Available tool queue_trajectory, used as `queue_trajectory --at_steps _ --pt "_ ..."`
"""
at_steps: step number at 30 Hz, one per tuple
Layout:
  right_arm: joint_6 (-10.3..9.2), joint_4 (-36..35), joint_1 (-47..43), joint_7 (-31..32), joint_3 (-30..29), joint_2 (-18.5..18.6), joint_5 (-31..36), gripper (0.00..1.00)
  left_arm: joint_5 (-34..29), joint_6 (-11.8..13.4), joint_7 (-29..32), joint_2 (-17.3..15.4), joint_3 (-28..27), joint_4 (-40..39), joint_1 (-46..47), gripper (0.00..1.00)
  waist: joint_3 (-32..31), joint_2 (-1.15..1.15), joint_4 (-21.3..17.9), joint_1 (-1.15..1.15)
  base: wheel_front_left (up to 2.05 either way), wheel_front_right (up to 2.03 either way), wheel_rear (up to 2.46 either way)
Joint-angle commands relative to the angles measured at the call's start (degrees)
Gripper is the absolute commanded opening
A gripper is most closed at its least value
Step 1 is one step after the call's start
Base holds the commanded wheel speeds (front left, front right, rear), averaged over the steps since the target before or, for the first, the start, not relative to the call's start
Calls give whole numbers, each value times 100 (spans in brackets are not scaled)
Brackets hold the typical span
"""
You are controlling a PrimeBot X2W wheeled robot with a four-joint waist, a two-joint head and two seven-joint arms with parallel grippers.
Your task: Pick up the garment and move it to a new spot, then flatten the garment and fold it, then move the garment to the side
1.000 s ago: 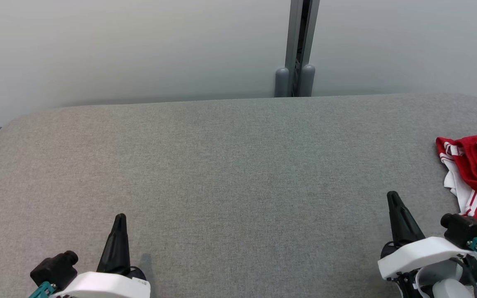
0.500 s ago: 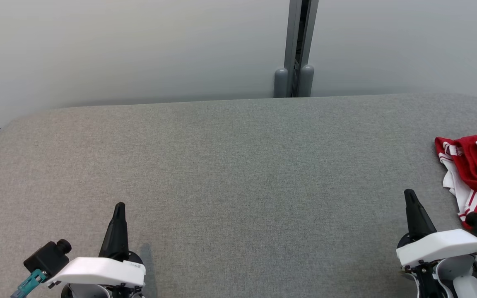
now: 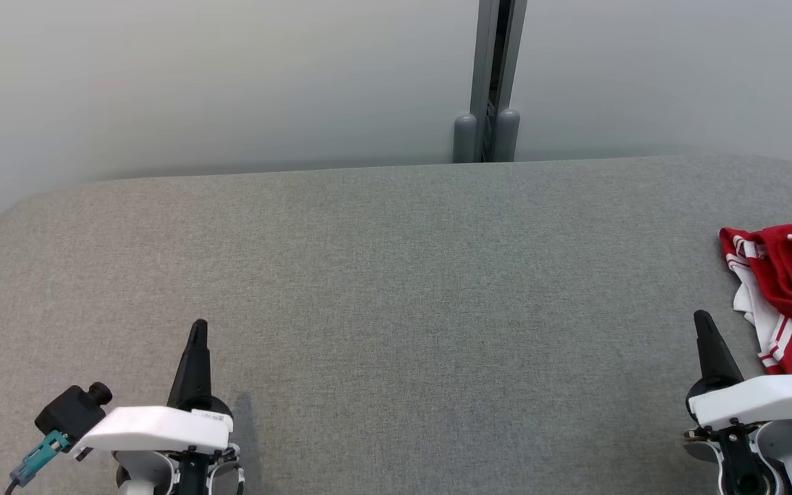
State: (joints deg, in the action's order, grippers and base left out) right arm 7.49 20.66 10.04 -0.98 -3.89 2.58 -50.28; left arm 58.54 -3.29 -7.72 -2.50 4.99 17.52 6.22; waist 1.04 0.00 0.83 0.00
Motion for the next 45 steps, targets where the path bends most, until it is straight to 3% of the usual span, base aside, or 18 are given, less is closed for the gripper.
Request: queue_trajectory --at_steps 1,45 --pt "0 -66 154 67 -95 66 -183 0 171 -46 31 -25 -19 -21 201 0 -1 0 -2 0 0 0 0" --pt "1 16 292 927 -959 102 -2563 0 2347 -291 479 -42 -39 543 927 0 -31 0 -49 0 0 0 0"
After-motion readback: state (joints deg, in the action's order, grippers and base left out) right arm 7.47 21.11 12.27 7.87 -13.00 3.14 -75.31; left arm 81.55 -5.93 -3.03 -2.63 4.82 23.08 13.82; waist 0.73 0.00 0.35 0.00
